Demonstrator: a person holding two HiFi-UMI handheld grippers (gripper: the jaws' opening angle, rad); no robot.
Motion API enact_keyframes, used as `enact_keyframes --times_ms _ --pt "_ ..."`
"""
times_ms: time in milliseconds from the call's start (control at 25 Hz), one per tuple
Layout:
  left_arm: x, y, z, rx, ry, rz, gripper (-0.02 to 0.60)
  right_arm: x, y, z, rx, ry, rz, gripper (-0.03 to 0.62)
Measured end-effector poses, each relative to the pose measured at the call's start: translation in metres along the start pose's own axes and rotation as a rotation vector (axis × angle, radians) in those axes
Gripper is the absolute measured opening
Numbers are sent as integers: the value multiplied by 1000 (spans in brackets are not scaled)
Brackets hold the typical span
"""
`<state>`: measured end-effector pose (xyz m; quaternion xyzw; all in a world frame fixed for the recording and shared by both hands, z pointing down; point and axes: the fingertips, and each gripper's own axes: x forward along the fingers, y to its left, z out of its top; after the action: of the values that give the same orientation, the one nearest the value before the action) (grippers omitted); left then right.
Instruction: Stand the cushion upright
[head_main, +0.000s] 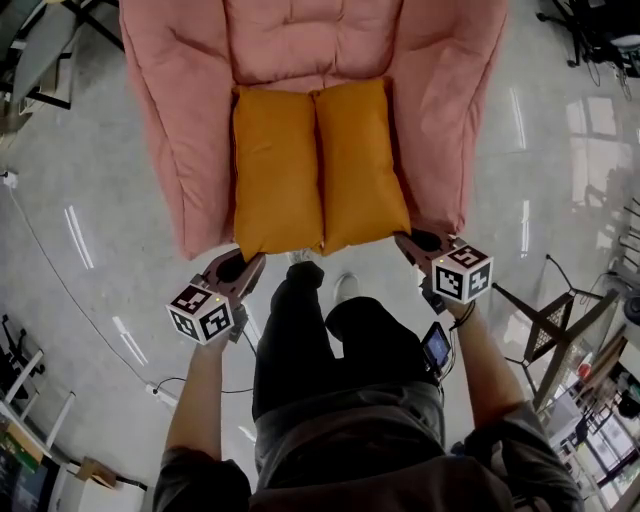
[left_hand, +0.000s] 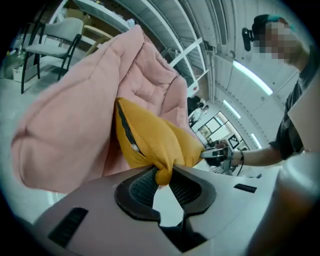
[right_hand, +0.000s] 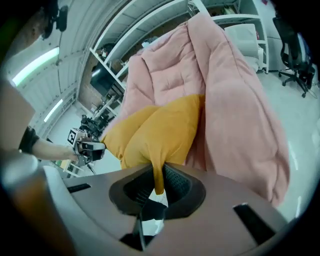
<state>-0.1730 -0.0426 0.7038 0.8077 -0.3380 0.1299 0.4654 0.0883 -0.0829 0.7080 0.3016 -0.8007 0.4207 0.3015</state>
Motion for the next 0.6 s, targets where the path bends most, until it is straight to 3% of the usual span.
enact_keyframes --times_ms 280,480,600 --pt "-43 -42 143 -31 -197 -165 61 -62 50 124 -7 -138 183 40" --pt "-42 -52 245 -19 -283 -157 61 -78 50 219 43 -273 247 41" --pt "-31 -40 295 -82 -367 -122 60 -74 28 266 144 -363 265 40"
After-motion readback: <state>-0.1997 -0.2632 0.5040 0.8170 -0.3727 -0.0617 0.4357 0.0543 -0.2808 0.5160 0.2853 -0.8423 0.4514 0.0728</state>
